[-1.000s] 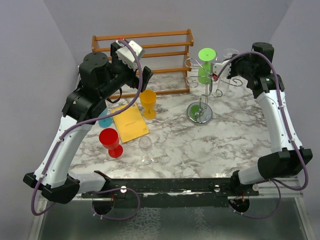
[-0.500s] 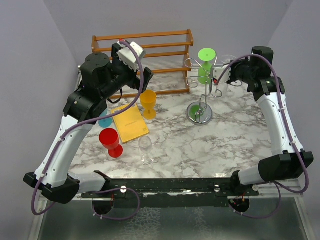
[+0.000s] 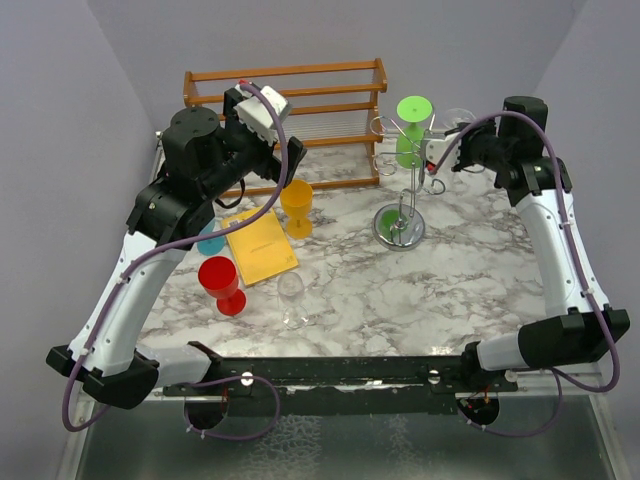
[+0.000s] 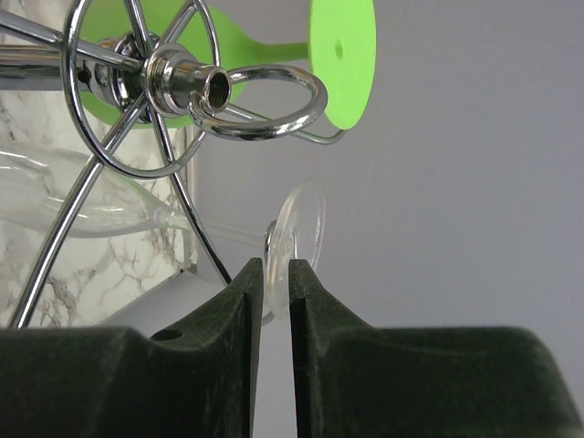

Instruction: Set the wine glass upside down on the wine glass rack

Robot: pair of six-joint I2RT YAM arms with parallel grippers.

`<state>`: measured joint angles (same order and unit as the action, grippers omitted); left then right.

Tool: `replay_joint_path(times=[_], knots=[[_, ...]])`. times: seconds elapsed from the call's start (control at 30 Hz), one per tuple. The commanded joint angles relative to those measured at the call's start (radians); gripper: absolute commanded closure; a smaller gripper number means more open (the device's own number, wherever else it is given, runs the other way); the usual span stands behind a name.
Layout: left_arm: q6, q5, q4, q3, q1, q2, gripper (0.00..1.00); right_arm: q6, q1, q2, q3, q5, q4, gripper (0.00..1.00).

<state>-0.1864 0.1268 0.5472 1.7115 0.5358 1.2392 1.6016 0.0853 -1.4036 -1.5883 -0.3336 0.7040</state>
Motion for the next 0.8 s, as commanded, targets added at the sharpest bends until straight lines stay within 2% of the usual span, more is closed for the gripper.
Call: replay_joint_path(times=[0.0,0.43,0.6,0.7,0.77], knots=[[-0.012,0.016,-0.029,-0.009,-0.005,-0.026,0.06,-0.013,0.005,0.039,0.001,-0.039,0.023,0.79],[-0.007,-0.04,-0.064,-0.156,-0.008,-0.061,0.06,-0.147,0.005,0.092,-0.051,-0.086,0.084,0.61],[0.007,-0.038,-0.076,-0.211,-0.019,-0.07,0.05,-0.291,0.005,0.127,-0.113,-0.06,0.085,0.55],[0.033,-0.034,-0.094,-0.26,-0.034,-0.072,0.01,-0.409,0.005,0.148,-0.155,-0.057,0.08,0.51],[0.064,-0.004,-0.11,-0.306,-0.057,-0.07,0.01,-0.526,0.005,0.164,-0.17,-0.053,0.059,0.39]])
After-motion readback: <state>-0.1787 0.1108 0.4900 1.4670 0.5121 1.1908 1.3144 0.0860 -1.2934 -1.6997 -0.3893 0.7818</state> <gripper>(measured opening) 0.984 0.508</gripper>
